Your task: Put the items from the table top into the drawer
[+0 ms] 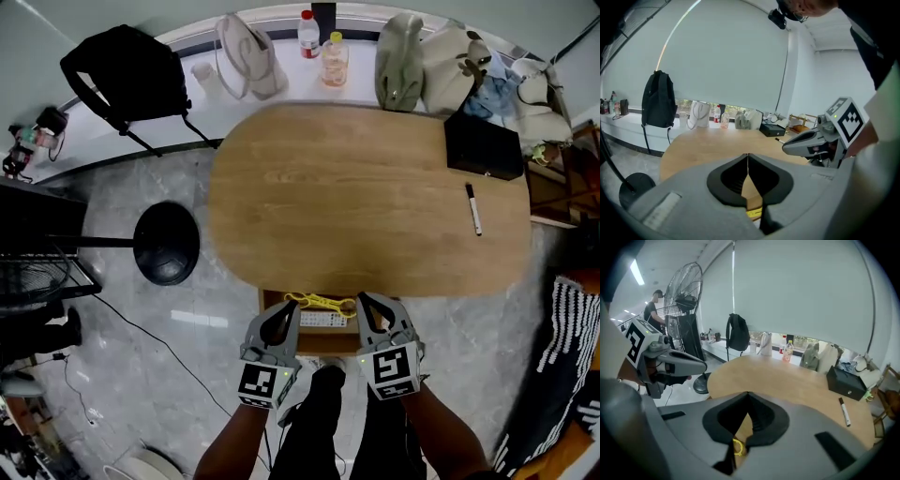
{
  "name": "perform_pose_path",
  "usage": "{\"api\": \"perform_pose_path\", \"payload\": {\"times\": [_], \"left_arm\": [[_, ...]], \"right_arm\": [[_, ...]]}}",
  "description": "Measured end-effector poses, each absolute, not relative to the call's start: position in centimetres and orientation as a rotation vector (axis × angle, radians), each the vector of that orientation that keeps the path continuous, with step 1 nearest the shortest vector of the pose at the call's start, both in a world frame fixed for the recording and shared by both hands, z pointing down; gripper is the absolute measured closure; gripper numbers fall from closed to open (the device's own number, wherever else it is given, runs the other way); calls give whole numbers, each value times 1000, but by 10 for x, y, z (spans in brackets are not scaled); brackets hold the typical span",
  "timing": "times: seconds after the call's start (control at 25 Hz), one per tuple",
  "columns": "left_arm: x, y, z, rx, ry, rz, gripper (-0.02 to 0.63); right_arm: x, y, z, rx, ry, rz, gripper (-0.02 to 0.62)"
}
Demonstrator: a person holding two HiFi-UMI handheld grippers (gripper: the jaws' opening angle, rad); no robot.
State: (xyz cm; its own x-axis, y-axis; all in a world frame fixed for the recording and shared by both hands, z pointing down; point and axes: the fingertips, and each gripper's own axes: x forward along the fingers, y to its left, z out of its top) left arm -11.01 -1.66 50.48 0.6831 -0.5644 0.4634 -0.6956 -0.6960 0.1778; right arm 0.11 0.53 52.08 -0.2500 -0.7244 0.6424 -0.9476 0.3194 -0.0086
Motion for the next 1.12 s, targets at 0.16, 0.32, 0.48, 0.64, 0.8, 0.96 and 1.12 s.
{"api": "perform_pose_path", "payload": {"times": [0.16,0.32,0.48,0.64,0.8,0.96,1.12], "left_arm": [[-65,-29,497,2582,-960,523,588],[-18,-38,499,2611,-906,554,588],[28,-47,496,2601,-870,565,588],[77,-61,489,2630,-846,539,588],[120,-73,490,2621,-837,531,588],[158,-80,495,2632,-806,553,588],[187,-87,499,2637,-791,562,588]], "right_arm": [[44,-1,523,1517,-2031,579,598],[90,-7,524,1541,-2018,588,597],[140,-5,520,1576,-1989,641,597],[188,-5,519,1640,-1955,688,597],[237,-9,524,1685,-1903,723,597],[272,-18,532,1689,-1896,727,597],[304,-25,549,1682,-1884,732,597]]}}
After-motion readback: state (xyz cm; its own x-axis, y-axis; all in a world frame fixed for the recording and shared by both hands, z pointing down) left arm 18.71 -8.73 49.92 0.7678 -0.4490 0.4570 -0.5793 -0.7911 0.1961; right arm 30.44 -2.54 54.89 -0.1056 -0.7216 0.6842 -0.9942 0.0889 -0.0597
